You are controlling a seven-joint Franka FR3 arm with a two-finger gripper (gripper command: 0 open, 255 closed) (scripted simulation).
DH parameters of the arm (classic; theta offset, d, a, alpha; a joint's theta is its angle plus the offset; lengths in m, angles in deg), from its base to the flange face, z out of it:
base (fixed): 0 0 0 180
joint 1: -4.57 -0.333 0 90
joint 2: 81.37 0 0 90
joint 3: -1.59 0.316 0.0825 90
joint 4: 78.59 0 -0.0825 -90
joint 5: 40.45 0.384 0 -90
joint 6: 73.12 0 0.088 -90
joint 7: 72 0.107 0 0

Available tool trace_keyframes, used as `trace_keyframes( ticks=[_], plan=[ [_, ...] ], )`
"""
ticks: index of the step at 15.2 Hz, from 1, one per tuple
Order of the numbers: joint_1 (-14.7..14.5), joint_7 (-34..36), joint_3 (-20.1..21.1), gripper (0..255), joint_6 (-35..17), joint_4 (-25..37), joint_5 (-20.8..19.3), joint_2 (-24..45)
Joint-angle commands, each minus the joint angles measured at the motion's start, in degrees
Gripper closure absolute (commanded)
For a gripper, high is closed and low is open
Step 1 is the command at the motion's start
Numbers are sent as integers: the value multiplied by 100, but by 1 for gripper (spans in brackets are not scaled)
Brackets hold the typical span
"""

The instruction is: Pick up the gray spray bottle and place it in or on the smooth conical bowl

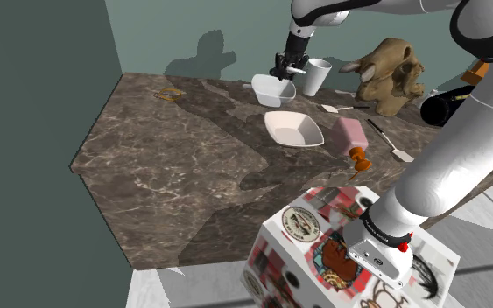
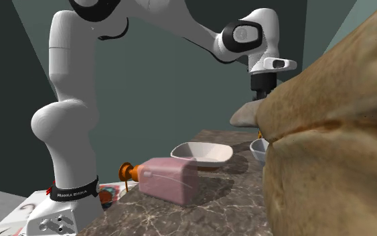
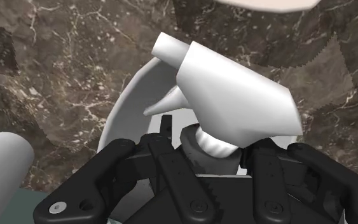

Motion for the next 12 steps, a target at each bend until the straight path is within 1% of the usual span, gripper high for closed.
trace_keyframes(
  ticks=[1,10,12],
  plan=[
    [-19,38,17,255,-124,-58,6,64],
    [-13,21,20,255,-776,-494,38,282],
    [-12,20,20,255,-817,-519,40,298]
  ],
)
